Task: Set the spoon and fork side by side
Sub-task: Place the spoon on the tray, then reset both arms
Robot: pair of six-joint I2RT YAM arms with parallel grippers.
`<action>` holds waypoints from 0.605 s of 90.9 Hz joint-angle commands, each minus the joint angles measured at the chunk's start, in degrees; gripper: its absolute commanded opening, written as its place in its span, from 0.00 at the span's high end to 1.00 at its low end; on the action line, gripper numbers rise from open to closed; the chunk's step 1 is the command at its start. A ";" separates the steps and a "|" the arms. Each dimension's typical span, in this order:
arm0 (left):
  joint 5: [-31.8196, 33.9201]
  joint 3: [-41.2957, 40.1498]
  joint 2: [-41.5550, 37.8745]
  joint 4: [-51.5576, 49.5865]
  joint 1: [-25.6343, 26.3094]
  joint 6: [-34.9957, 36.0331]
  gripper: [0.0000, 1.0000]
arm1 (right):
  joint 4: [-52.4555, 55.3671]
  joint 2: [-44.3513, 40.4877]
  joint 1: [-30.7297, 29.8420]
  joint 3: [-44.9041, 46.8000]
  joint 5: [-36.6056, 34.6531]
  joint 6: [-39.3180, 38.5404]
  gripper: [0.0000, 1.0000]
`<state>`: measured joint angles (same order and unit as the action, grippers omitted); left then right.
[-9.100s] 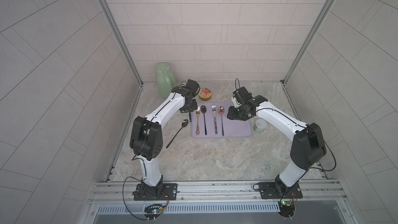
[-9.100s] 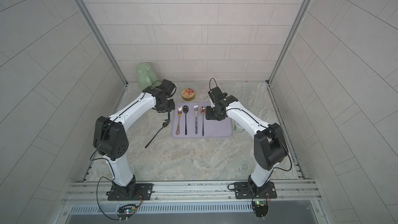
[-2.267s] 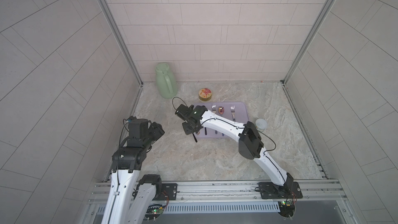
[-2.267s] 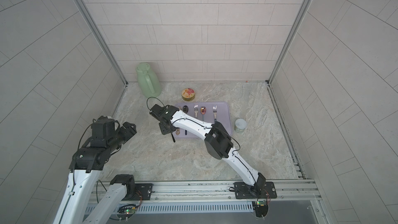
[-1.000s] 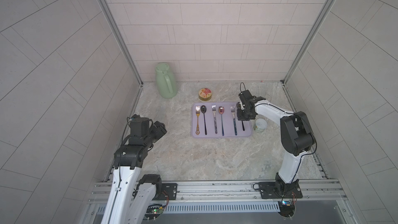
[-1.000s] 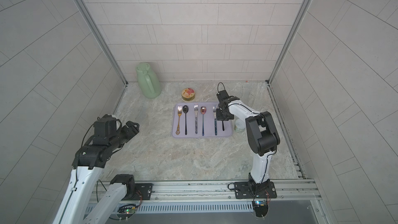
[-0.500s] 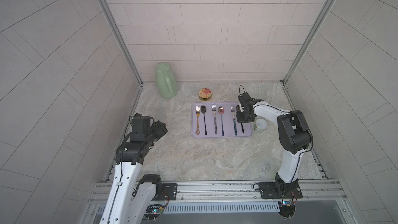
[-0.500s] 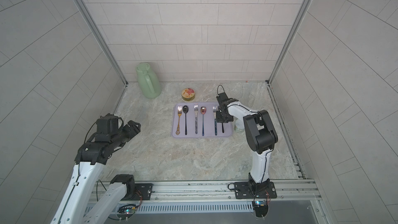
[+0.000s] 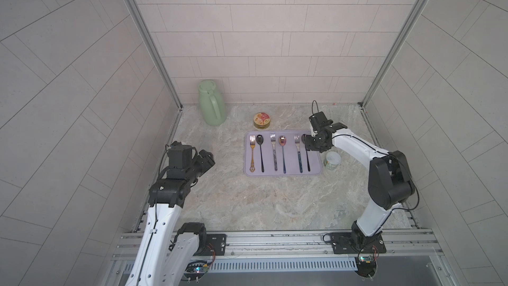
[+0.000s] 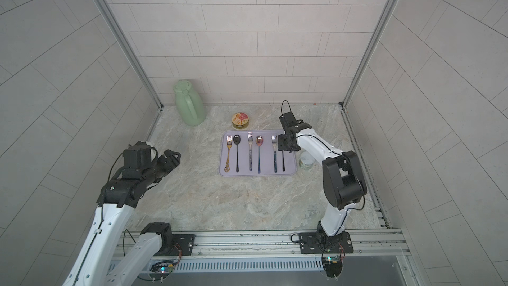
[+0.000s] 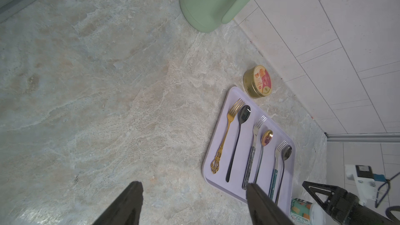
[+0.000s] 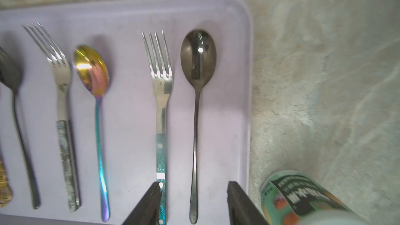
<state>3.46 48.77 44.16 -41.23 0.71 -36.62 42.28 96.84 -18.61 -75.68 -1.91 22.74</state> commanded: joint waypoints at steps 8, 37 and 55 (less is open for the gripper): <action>5.32 -0.01 4.40 13.39 -0.27 1.12 0.19 | -2.49 -8.55 0.29 -0.37 -5.33 -2.38 0.31; 28.84 -9.15 15.38 34.80 -0.34 12.76 0.11 | -22.53 -19.26 4.85 13.42 -23.65 -6.70 0.02; 32.73 -14.72 28.32 53.17 -0.79 22.67 0.11 | -54.47 -23.03 11.32 33.47 -25.81 -13.59 0.00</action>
<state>31.46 36.34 66.78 -3.25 0.38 -22.02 11.79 75.96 -10.11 -52.71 -24.14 15.14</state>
